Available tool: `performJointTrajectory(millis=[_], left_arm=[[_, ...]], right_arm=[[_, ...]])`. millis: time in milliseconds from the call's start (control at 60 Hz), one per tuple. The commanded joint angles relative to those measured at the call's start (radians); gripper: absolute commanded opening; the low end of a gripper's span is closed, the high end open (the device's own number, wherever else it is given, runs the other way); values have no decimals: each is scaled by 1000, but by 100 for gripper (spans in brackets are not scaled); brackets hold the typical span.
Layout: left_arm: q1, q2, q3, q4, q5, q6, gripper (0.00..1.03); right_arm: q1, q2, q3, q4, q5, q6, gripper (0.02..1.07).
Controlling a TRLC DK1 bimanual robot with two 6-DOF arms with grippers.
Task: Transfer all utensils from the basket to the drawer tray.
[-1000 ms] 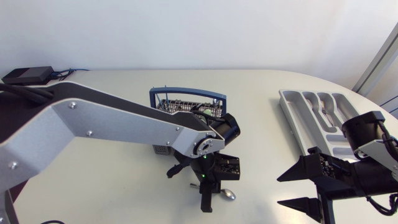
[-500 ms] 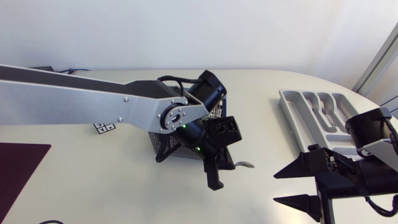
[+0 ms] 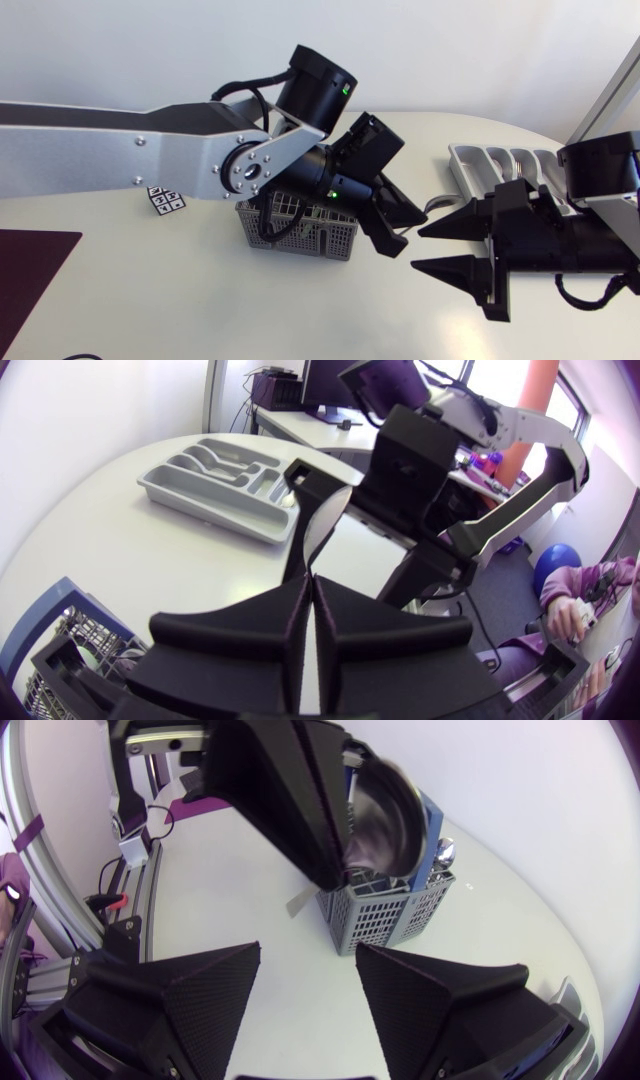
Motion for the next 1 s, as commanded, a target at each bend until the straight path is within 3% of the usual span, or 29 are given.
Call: performJointTrajectory(millis=[0, 250, 467, 683, 733, 833, 983], left_arm=[[-3, -30, -21, 41, 52, -100, 3], [-3, -44, -47, 115, 93, -154, 3], [27, -75, -64, 164, 111, -203, 3], [56, -110, -90, 225, 121, -250, 3], [58, -113, -96, 239, 125, -261, 3], [56, -113, -100, 244, 133, -267, 3], [56, -113, -100, 245, 141, -272, 3]], right_arm=[[7, 39, 42, 45, -30, 111, 72], [-21, 79, 127, 68, -136, 179, 67], [4, 88, 142, 65, -180, 185, 34], [10, 85, 144, 62, -180, 194, 25], [10, 84, 145, 60, -195, 196, 17], [8, 85, 153, 54, -225, 199, 12], [5, 84, 156, 59, -229, 207, 12]])
